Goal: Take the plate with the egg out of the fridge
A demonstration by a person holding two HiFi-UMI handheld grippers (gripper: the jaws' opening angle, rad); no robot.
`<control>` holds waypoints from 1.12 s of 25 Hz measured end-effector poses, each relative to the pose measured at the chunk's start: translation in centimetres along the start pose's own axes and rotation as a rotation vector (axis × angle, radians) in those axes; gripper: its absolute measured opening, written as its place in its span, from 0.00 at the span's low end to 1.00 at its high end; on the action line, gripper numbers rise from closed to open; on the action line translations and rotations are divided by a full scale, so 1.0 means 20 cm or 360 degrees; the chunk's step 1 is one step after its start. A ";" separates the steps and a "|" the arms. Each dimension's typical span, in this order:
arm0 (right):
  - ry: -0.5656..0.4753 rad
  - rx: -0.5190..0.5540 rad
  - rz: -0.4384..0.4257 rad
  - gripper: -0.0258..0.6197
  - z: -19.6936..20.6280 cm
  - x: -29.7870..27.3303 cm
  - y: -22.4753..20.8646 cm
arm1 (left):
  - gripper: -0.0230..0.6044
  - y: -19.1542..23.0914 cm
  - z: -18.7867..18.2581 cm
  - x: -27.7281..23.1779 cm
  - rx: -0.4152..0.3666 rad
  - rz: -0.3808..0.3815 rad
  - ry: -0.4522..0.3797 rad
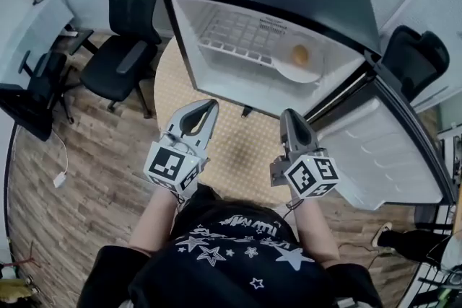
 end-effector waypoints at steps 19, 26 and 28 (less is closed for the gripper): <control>-0.0243 -0.0663 0.0449 0.23 -0.10 -0.27 -0.12 | 0.06 0.29 -0.02 -0.37 0.0051 0.0411 0.0116; -0.0297 -0.0828 0.0571 0.30 -0.10 -0.30 -0.16 | 0.06 0.32 -0.01 -0.43 0.0054 0.0516 0.0145; -0.0309 -0.0860 0.0592 0.32 -0.10 -0.32 -0.17 | 0.06 0.33 0.00 -0.44 0.0062 0.0542 0.0154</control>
Point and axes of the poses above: the fingertips, and each gripper's own axes: x backward along the fingers, y to its left, z out of its underside, the point moved 3 cm from there along x, backward along the fingers, and after that the axes turned 12 degrees about x, right-handed, at the moved point
